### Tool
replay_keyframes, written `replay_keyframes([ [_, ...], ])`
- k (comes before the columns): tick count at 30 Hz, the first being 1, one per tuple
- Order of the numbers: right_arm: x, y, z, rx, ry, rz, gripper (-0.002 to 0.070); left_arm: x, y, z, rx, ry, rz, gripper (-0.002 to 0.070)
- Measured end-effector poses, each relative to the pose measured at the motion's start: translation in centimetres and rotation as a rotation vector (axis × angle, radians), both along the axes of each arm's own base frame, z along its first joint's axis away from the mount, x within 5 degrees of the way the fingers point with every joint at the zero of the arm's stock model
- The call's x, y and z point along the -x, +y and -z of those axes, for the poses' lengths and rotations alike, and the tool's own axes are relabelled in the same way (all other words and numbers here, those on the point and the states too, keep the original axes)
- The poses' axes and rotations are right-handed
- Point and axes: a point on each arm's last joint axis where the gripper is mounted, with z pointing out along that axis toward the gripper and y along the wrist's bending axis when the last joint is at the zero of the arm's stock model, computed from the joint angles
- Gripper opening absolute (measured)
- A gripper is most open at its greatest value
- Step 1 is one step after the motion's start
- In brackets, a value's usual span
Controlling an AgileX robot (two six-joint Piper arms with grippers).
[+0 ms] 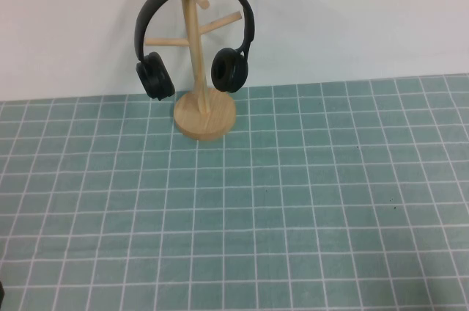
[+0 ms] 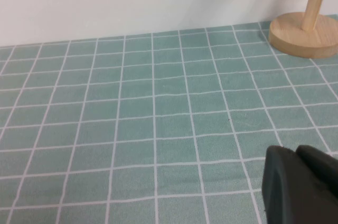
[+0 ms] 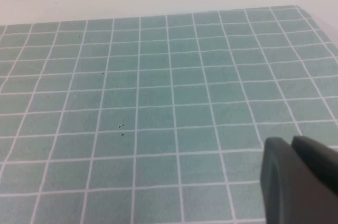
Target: Take out the headphones from the headphone stand
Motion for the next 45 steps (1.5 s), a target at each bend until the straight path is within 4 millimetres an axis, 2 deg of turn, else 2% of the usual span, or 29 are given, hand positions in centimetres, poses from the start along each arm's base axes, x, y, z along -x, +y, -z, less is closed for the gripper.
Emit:
replay_keyframes([
  [38,0.0,0.0,0.0,0.000,0.000,0.000,-0.0006,0.0,0.1,-0.1,-0.022,-0.017,0.000,0.0000],
  [41,0.0,0.0,0.0,0.000,0.000,0.000,-0.0006,-0.2,-0.2,-0.7,0.126,-0.077,-0.009,0.0000],
  [45,0.0,0.0,0.0,0.000,0.000,0.000,-0.0006,-0.3,-0.5,-1.7,0.534,-0.132,-0.039,0.0000],
])
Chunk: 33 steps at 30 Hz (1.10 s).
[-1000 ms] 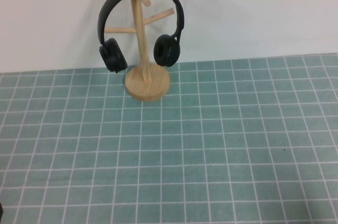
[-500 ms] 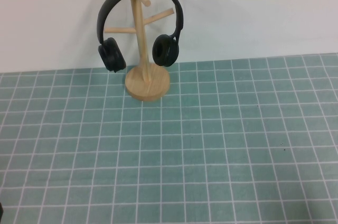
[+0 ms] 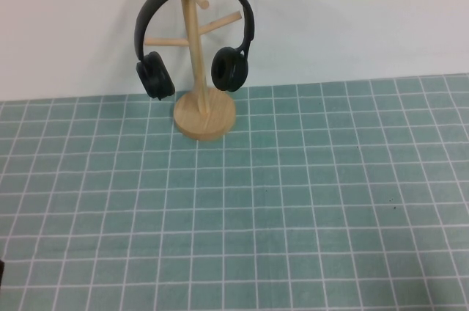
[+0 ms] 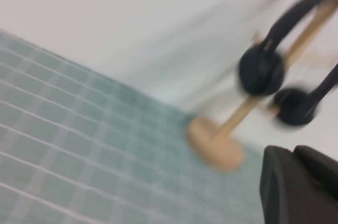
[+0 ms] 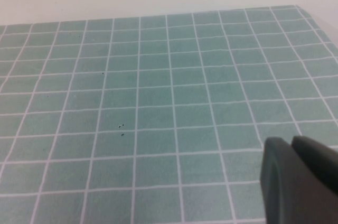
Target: Take out the headphones from the headphone stand
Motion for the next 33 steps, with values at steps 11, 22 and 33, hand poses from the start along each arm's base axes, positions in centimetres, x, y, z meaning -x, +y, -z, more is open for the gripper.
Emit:
replay_keyframes([
  [11,0.0,0.0,0.0,0.000,0.000,0.000,-0.0006,0.0,-0.1,-0.9,0.251,-0.032,-0.006,0.0000],
  [22,0.0,0.0,0.0,0.000,0.000,0.000,-0.0006,-1.2,-0.3,-10.5,-0.291,0.386,0.104,0.0000],
  [33,0.0,0.0,0.0,0.000,0.000,0.000,-0.0006,-15.2,-1.2,-13.9,-0.645,0.466,0.193,0.0000],
])
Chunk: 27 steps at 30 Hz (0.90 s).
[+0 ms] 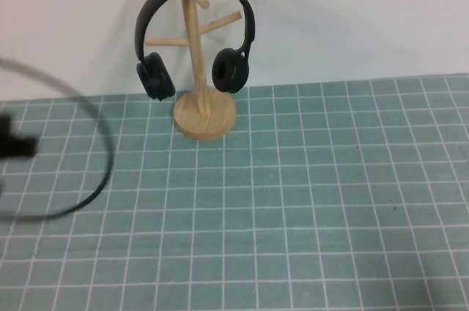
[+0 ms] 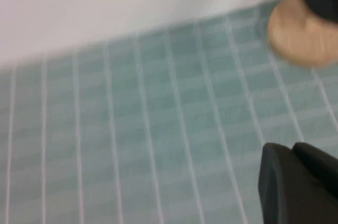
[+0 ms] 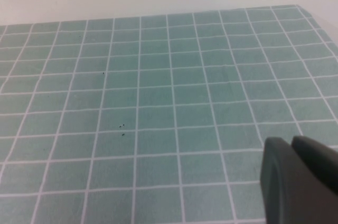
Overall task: Take out the headphones from the headphone stand
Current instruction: Pick up the headphones from the headphone stand
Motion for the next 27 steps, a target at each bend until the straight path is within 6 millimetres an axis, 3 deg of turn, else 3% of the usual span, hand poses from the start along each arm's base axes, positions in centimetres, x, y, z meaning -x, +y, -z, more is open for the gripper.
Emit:
replay_keyframes([
  [4,0.0,0.0,0.0,0.000,0.000,0.000,-0.0006,-4.8,-3.7,-0.6,-0.074,-0.050,0.138,-0.0001],
  [7,0.0,0.0,0.0,0.000,0.000,0.000,-0.0006,-7.0,-6.6,-1.5,-0.160,-0.064,0.206,-0.0001],
  [13,0.0,0.0,0.0,0.000,0.000,0.000,-0.0006,-8.7,-11.7,-1.9,-0.431,-0.151,0.313,-0.0001],
  [17,0.0,0.0,0.0,0.000,0.000,0.000,-0.0006,-8.9,-13.4,-1.6,-0.528,-0.222,0.383,0.0008],
  [20,0.0,0.0,0.0,0.000,0.000,0.000,-0.0006,-9.5,-13.9,-1.5,-0.592,-0.276,0.427,0.0083],
  [25,0.0,0.0,0.0,0.000,0.000,0.000,-0.0006,-10.5,-14.5,-0.5,-0.598,-0.292,0.441,0.0353],
  [27,0.0,0.0,0.0,0.000,0.000,0.000,-0.0006,-11.0,-14.4,0.0,-0.616,-0.297,0.434,0.0419],
])
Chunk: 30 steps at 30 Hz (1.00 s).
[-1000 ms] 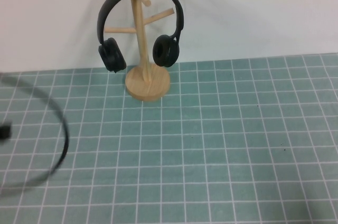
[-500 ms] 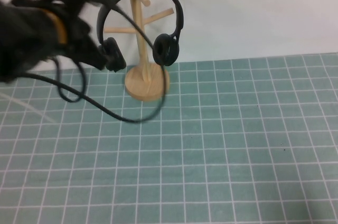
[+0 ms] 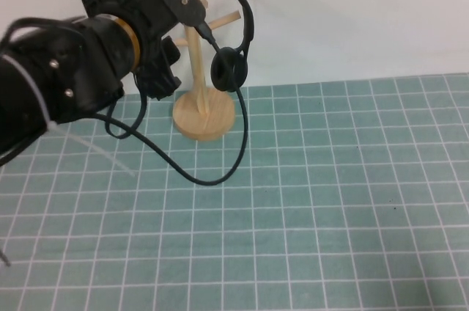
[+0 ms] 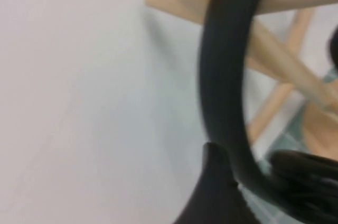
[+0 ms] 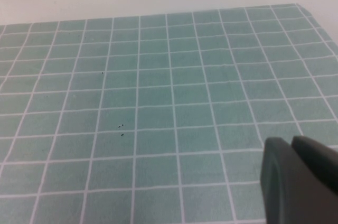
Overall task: Take out the headphones from the headphone stand
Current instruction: Pick up the headphones from the headphone stand
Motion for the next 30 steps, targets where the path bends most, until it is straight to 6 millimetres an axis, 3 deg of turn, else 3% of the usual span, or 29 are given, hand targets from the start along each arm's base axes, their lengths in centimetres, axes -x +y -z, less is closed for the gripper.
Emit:
replay_keyframes([
  [4,0.0,0.0,0.0,0.000,0.000,0.000,-0.0006,-1.4,0.4,0.6,-0.015,-0.062,-0.029,0.0463],
  [11,0.0,0.0,0.0,0.000,0.000,0.000,-0.0006,-3.6,0.1,1.2,0.022,-0.139,-0.032,0.0472],
  [27,0.0,0.0,0.0,0.000,0.000,0.000,-0.0006,-8.1,-0.9,2.7,-0.022,-0.181,-0.114,0.0472],
  [30,0.0,0.0,0.0,0.000,0.000,0.000,-0.0006,-8.5,-0.9,2.9,-0.027,-0.179,-0.118,0.0438],
])
